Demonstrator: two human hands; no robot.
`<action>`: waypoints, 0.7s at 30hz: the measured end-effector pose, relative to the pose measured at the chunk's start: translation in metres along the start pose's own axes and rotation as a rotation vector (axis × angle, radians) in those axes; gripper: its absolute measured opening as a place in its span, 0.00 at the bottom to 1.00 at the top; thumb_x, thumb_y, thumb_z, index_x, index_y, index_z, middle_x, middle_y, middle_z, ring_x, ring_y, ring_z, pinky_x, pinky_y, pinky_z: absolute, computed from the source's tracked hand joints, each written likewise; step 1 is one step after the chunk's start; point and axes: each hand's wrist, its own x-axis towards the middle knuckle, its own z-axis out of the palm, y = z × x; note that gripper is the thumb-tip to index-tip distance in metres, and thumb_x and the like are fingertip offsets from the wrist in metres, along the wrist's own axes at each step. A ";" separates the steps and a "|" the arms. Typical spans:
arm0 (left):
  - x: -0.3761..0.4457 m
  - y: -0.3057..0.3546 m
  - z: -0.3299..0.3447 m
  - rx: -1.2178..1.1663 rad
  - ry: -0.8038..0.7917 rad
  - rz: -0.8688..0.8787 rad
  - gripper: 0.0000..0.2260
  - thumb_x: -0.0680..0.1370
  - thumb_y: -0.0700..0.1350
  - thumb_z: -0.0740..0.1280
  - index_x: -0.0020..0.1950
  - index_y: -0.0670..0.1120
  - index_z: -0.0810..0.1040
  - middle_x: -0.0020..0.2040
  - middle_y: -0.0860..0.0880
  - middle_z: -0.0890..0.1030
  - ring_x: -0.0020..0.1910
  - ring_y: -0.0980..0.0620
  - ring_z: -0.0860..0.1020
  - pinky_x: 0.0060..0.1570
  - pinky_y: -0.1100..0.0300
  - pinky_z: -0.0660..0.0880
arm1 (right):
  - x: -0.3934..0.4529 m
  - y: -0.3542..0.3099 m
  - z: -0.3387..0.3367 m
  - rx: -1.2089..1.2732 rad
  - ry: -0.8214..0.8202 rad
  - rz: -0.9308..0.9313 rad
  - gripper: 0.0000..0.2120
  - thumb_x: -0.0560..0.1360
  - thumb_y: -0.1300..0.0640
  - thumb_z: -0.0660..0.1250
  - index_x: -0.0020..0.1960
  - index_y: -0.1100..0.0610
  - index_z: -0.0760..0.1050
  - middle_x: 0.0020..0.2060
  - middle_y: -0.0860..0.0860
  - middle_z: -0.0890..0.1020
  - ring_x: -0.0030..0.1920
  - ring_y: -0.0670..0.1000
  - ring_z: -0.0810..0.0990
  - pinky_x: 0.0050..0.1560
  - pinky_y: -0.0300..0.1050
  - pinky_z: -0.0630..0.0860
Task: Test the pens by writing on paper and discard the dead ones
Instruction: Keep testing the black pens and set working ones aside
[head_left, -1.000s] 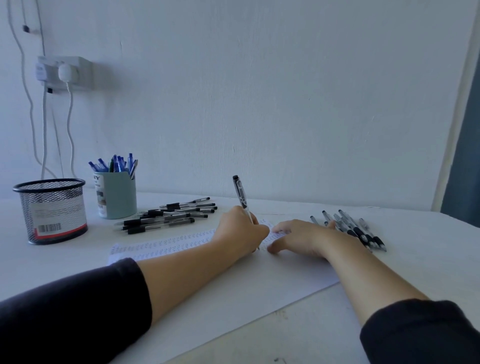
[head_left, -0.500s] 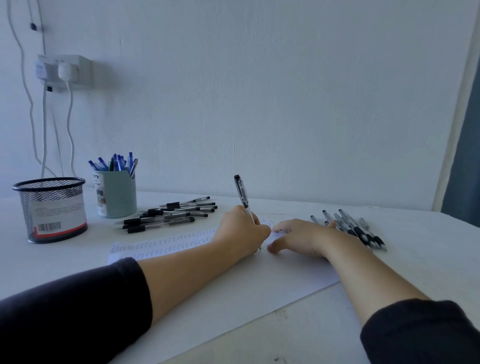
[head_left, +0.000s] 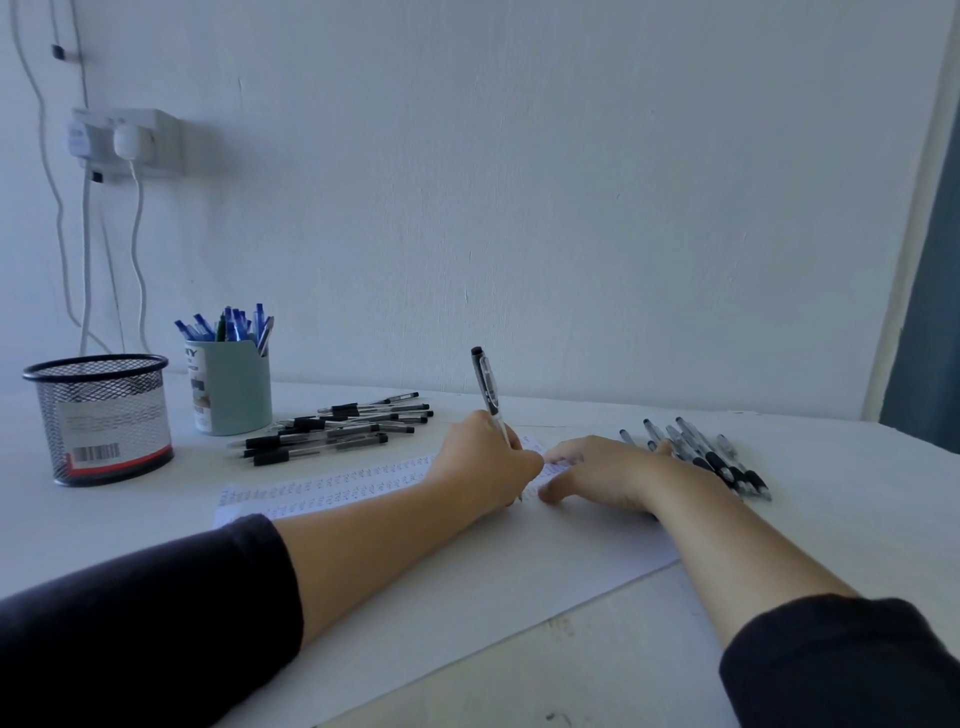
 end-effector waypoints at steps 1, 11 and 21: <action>0.000 0.000 0.000 0.005 -0.001 -0.001 0.05 0.69 0.38 0.62 0.32 0.42 0.73 0.25 0.47 0.74 0.24 0.53 0.66 0.27 0.66 0.63 | -0.001 0.000 0.000 -0.004 0.002 0.002 0.25 0.73 0.42 0.65 0.70 0.41 0.67 0.72 0.45 0.67 0.74 0.53 0.60 0.68 0.68 0.30; -0.001 -0.001 0.000 -0.022 0.008 0.001 0.05 0.69 0.38 0.63 0.33 0.42 0.74 0.26 0.47 0.74 0.27 0.51 0.67 0.29 0.64 0.64 | -0.003 -0.003 -0.001 0.006 -0.003 0.006 0.25 0.73 0.43 0.64 0.69 0.41 0.68 0.71 0.45 0.68 0.75 0.53 0.59 0.67 0.68 0.28; 0.003 -0.003 -0.012 -0.544 0.084 -0.127 0.13 0.75 0.41 0.60 0.30 0.43 0.71 0.24 0.46 0.75 0.22 0.53 0.66 0.25 0.63 0.60 | -0.009 -0.004 -0.004 0.015 0.031 0.008 0.24 0.74 0.45 0.65 0.69 0.46 0.70 0.70 0.46 0.70 0.73 0.53 0.63 0.68 0.67 0.29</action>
